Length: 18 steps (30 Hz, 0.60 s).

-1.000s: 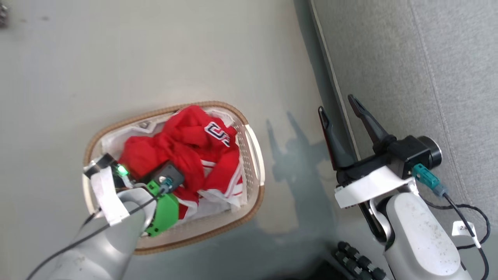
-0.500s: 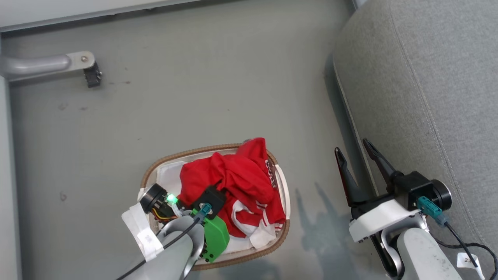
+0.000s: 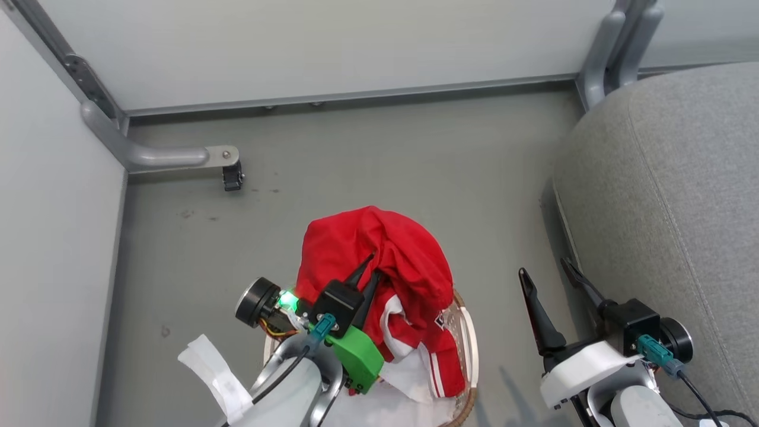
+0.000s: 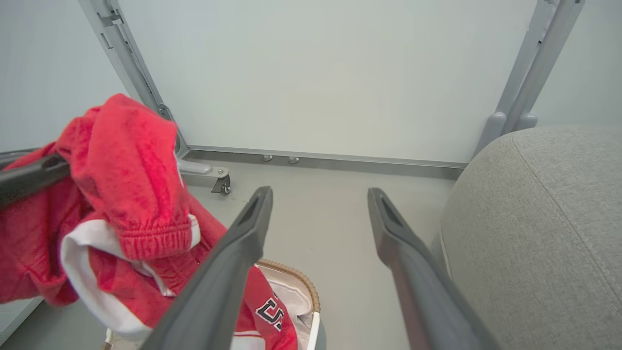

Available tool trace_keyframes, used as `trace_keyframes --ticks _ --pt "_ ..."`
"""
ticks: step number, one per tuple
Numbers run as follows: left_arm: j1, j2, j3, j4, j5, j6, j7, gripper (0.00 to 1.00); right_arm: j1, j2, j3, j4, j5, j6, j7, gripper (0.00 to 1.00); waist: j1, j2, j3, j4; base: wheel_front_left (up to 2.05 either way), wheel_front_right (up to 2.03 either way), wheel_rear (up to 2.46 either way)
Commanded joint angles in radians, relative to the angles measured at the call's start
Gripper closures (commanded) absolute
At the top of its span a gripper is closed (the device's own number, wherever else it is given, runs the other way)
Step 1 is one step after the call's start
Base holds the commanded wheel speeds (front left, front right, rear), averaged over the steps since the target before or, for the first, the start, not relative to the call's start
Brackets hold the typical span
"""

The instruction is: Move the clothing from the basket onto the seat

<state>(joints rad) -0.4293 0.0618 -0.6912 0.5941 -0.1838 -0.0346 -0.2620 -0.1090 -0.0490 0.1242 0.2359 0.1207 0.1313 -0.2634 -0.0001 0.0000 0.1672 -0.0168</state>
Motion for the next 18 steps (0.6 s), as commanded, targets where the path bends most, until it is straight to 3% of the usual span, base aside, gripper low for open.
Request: trace_keyframes --ticks 1,10,18 --pt "0.020 -0.001 0.009 -0.030 -0.003 0.007 -0.004 1.00 0.019 -0.004 -0.002 0.003 0.001 -0.001 -0.002 0.00 0.0001 0.0000 -0.066 0.044 0.00 0.00 0.00" --pt "0.036 -0.003 0.082 -0.201 -0.020 0.022 -0.004 1.00 0.055 -0.004 -0.004 0.003 0.011 -0.001 -0.002 0.00 0.0001 0.0000 -0.116 0.045 0.00 0.00 0.00" --pt "0.024 -0.008 0.126 -0.301 -0.041 0.009 -0.004 1.00 0.085 -0.004 0.013 0.002 0.016 -0.001 -0.002 0.00 0.0001 0.0000 -0.149 0.037 0.00 0.00 0.00"
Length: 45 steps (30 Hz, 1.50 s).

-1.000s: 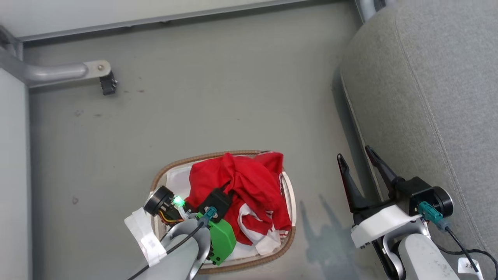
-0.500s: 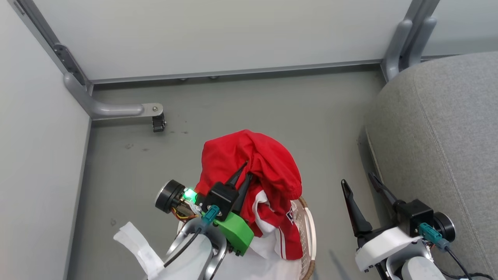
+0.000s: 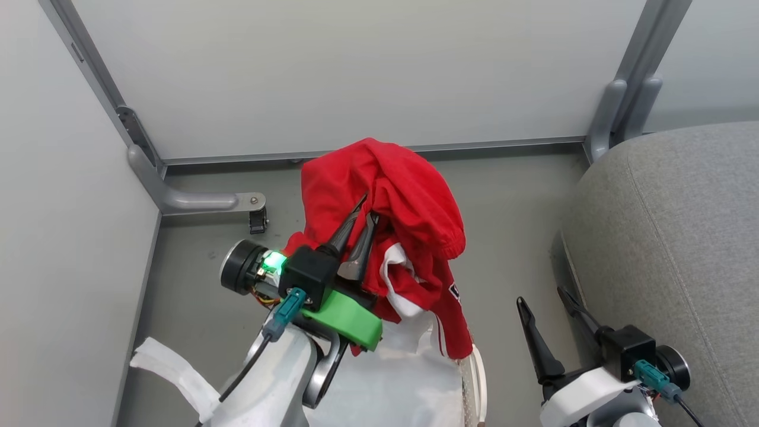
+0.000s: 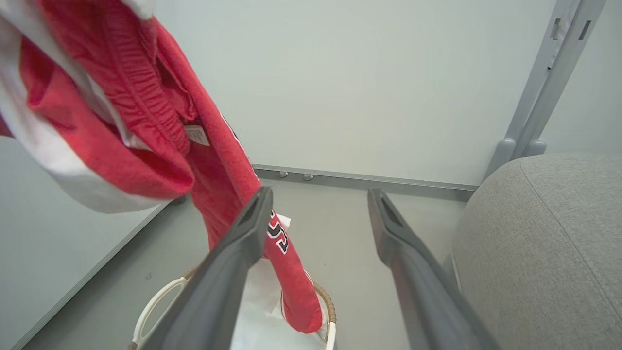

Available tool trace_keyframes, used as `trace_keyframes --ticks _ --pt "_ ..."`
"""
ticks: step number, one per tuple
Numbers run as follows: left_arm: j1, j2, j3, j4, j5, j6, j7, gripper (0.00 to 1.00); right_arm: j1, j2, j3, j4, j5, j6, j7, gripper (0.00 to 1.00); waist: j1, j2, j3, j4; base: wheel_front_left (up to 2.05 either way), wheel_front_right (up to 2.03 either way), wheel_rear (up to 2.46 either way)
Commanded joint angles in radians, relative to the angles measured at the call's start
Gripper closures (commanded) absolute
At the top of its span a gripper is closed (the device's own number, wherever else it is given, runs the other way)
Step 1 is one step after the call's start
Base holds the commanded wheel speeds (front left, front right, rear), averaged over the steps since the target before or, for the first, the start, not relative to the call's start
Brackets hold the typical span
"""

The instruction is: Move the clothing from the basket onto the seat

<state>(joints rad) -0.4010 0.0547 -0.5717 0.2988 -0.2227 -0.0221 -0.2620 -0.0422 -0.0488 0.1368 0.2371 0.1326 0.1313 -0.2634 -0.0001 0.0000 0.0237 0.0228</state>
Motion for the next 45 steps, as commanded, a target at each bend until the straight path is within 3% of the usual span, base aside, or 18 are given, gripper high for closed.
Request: trace_keyframes --ticks 1,12,21,30,45 --pt "-0.006 -0.001 0.010 -0.012 -0.005 -0.004 -0.004 1.00 0.018 -0.004 0.003 0.001 0.004 -0.001 -0.002 0.00 0.0001 0.0000 -0.007 -0.002 0.00 0.00 0.00" --pt "-0.011 -0.003 0.022 -0.033 -0.018 -0.018 -0.004 1.00 0.006 -0.005 0.060 -0.018 -0.003 -0.001 -0.002 0.00 0.0001 0.0000 -0.003 0.005 0.00 0.00 0.00" --pt "-0.032 -0.004 0.007 -0.018 -0.038 -0.038 -0.004 1.00 -0.120 -0.066 0.225 -0.066 0.028 -0.001 -0.002 0.00 0.0001 0.0000 0.014 0.019 0.00 0.00 0.00" --pt "-0.049 -0.004 -0.027 -0.009 -0.062 -0.048 -0.004 1.00 -0.252 -0.112 0.357 -0.008 0.053 -0.001 -0.002 0.00 0.0001 0.0000 0.020 0.033 0.00 0.00 0.00" --pt "-0.059 -0.004 -0.104 0.000 -0.104 -0.069 -0.004 1.00 -0.345 -0.129 0.394 0.073 0.017 -0.001 -0.002 0.00 0.0001 0.0000 0.015 0.058 0.00 0.00 0.00"
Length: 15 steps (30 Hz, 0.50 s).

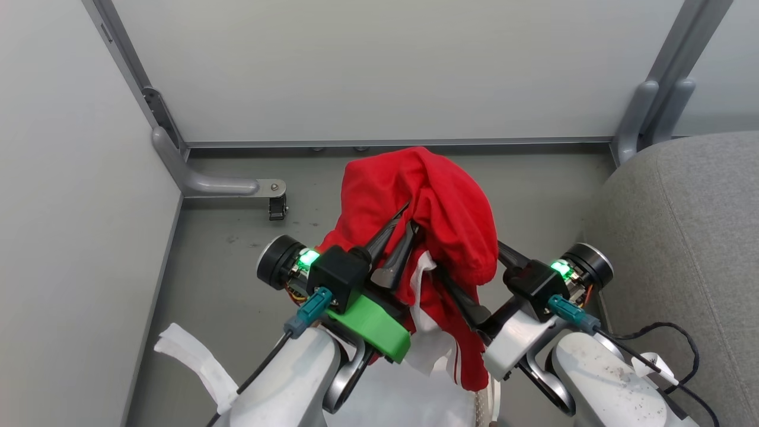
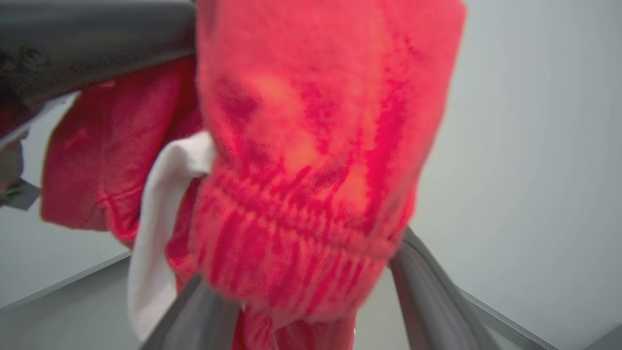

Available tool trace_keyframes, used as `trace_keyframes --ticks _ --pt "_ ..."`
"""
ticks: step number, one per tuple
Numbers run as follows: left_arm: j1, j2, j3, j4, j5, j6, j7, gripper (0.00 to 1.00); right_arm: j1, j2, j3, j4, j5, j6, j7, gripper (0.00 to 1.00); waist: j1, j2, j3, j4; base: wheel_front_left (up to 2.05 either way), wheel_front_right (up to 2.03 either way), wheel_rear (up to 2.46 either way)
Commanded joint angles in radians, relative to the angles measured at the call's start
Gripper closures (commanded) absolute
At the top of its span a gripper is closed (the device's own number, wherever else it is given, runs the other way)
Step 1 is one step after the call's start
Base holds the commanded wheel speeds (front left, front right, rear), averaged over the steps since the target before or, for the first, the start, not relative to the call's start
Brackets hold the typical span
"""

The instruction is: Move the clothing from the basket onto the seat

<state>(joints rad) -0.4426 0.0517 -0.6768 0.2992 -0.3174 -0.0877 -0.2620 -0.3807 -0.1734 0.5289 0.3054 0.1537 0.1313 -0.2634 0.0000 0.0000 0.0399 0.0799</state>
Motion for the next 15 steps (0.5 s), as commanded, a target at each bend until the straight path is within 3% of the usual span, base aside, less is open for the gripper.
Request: trace_keyframes --ticks 1,15 --pt "-0.017 -0.001 -0.004 -0.001 -0.011 -0.006 -0.004 1.00 -0.011 -0.004 0.006 0.010 -0.003 -0.001 -0.002 0.00 0.0000 0.0000 -0.003 0.002 0.00 0.00 0.00" --pt "-0.005 -0.001 -0.102 -0.027 -0.041 0.000 -0.004 1.00 -0.036 0.022 0.035 0.061 0.006 -0.001 -0.002 0.00 0.0000 0.0000 -0.005 0.038 0.00 0.00 0.00"
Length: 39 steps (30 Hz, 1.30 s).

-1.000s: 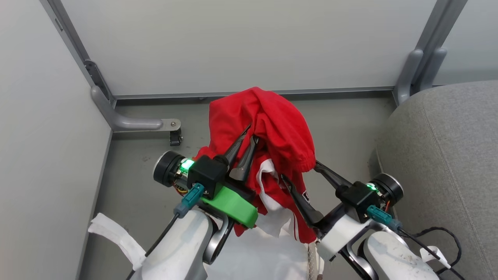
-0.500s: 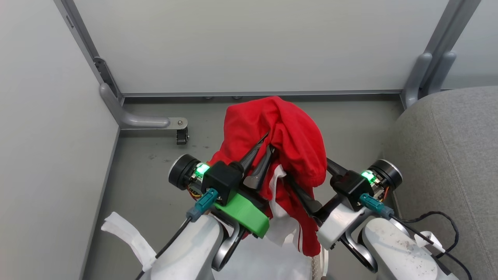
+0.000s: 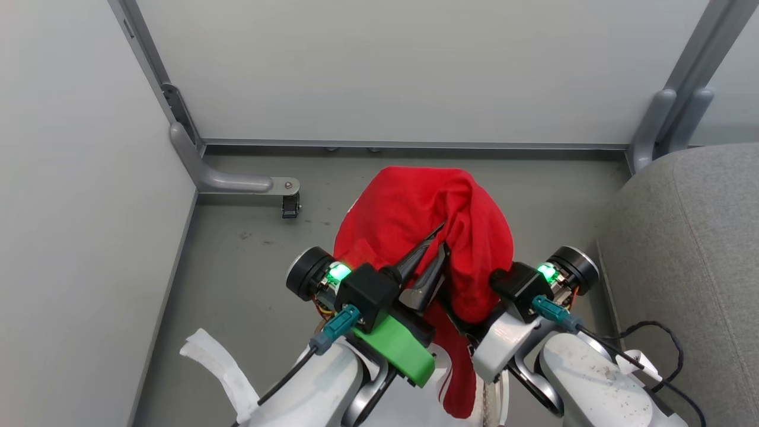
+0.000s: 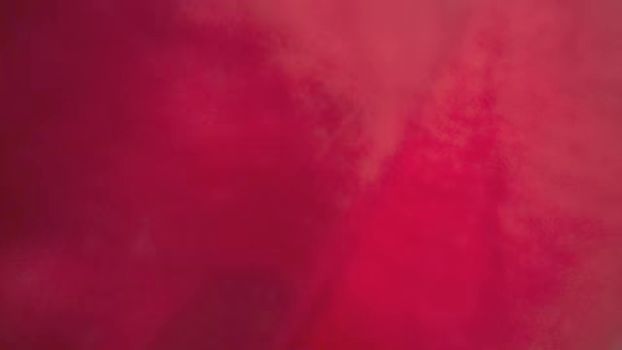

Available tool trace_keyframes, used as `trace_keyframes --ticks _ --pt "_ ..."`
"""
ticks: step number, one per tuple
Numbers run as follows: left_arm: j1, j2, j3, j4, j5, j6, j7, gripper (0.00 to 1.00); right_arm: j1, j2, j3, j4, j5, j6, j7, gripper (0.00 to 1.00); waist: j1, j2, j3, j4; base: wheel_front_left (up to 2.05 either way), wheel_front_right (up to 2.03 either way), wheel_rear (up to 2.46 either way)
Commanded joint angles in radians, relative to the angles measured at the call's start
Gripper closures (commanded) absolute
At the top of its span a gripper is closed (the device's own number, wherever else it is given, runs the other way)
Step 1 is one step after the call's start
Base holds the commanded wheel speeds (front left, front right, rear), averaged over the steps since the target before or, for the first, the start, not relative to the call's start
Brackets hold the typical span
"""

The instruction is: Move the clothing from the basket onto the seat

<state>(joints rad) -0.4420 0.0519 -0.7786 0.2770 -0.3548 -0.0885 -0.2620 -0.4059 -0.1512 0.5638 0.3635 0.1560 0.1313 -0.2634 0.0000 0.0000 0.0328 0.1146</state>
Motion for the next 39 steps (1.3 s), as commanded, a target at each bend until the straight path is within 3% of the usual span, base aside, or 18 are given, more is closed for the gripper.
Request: trace_keyframes --ticks 1,2,3,4,5,6,10,11,12,13,26,39 --pt "-0.007 -0.002 -0.004 -0.004 -0.005 0.003 -0.004 1.00 -0.011 0.001 0.000 0.004 0.005 -0.001 -0.002 0.00 0.0000 0.0000 0.003 0.006 0.00 0.00 0.00" --pt "-0.009 -0.002 -0.006 -0.003 -0.008 0.004 -0.004 1.00 -0.010 0.002 0.000 0.006 0.007 -0.001 -0.002 0.00 0.0000 0.0000 0.004 0.007 0.00 0.00 0.00" --pt "-0.011 -0.002 -0.007 -0.001 -0.011 0.006 -0.004 1.00 -0.008 0.002 0.001 0.009 0.009 -0.001 -0.002 0.20 0.0000 0.0000 0.004 0.009 0.00 0.00 0.00" --pt "-0.013 -0.002 -0.007 0.001 -0.012 0.008 -0.004 1.00 -0.007 0.002 0.004 0.013 0.014 -0.001 -0.002 0.56 0.0000 0.0000 0.005 0.010 0.00 0.00 0.00" --pt "-0.016 -0.002 -0.007 0.002 -0.012 0.009 -0.004 1.00 -0.007 0.001 0.007 0.016 0.015 -0.001 -0.002 0.85 0.0000 0.0000 0.005 0.011 0.00 0.00 0.00" --pt "-0.017 -0.002 -0.007 0.002 -0.011 0.010 -0.004 1.00 -0.008 0.001 0.009 0.017 0.017 -0.001 -0.002 1.00 0.0000 0.0000 0.005 0.011 0.00 0.00 0.00" --pt "-0.020 -0.002 0.008 -0.016 0.003 0.029 -0.004 1.00 -0.010 -0.002 0.010 0.013 0.027 -0.001 -0.002 1.00 0.0000 0.0000 0.007 0.007 0.00 0.00 0.00" --pt "-0.016 -0.002 0.015 -0.025 0.009 0.036 -0.005 0.69 -0.010 -0.002 0.010 0.011 0.029 -0.001 -0.002 1.00 0.0000 0.0000 0.008 0.005 0.00 0.00 0.00" --pt "-0.013 -0.002 0.019 -0.030 0.011 0.039 -0.005 0.51 -0.008 -0.003 0.009 0.010 0.030 -0.001 -0.001 1.00 0.0000 0.0000 0.008 0.004 0.00 0.00 0.00" --pt "-0.009 -0.002 0.021 -0.029 0.013 0.040 -0.005 0.00 -0.006 -0.004 0.008 0.009 0.031 -0.001 -0.001 1.00 0.0000 0.0000 0.009 0.002 0.00 0.00 0.00" --pt "0.024 -0.001 0.054 -0.006 0.037 0.039 -0.004 0.00 0.018 0.000 -0.029 -0.012 0.032 -0.001 -0.001 1.00 0.0000 0.0000 0.019 -0.041 0.00 0.00 0.00" --pt "0.032 0.000 0.088 0.036 0.076 0.002 -0.004 0.00 0.037 0.004 -0.135 -0.042 0.009 -0.001 -0.002 1.00 0.0000 0.0000 0.058 -0.229 0.00 0.00 0.00"
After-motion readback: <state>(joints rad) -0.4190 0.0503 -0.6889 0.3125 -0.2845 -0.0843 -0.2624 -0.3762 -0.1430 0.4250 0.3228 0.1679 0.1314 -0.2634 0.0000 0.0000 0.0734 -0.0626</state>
